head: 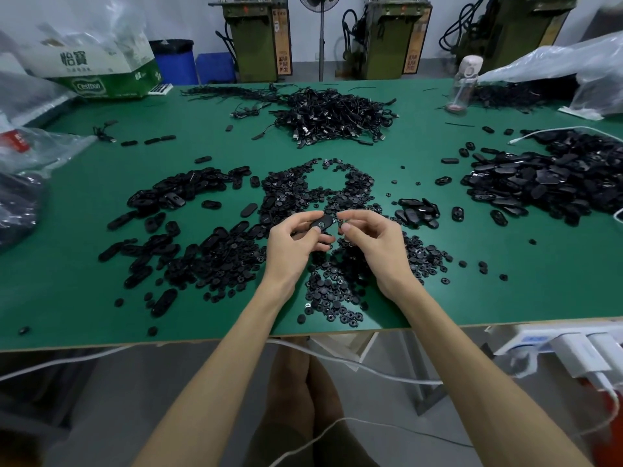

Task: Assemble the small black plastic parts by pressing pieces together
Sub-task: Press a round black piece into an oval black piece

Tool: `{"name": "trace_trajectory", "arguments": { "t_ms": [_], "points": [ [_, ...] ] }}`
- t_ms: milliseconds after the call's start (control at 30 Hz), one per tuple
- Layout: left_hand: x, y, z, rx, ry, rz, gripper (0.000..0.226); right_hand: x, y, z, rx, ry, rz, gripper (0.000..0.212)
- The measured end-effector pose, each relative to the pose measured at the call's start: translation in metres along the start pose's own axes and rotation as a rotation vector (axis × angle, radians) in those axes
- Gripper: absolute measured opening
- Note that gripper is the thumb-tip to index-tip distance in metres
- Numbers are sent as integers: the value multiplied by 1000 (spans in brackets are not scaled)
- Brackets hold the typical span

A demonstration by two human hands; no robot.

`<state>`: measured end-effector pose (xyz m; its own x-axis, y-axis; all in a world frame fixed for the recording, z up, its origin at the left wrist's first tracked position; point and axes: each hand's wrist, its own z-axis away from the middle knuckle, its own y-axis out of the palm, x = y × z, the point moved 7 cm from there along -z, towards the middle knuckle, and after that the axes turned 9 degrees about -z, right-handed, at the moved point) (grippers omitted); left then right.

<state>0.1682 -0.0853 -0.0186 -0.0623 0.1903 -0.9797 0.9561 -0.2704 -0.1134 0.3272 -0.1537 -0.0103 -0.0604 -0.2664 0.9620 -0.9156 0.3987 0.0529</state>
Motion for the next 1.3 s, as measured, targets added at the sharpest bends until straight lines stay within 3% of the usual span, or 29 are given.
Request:
{"name": "trace_trajectory", "arguments": {
  "t_ms": [1300],
  "points": [
    [1, 2, 1, 9, -6, -16, 21, -11, 0, -1, -20, 77, -237, 10]
  ]
}}
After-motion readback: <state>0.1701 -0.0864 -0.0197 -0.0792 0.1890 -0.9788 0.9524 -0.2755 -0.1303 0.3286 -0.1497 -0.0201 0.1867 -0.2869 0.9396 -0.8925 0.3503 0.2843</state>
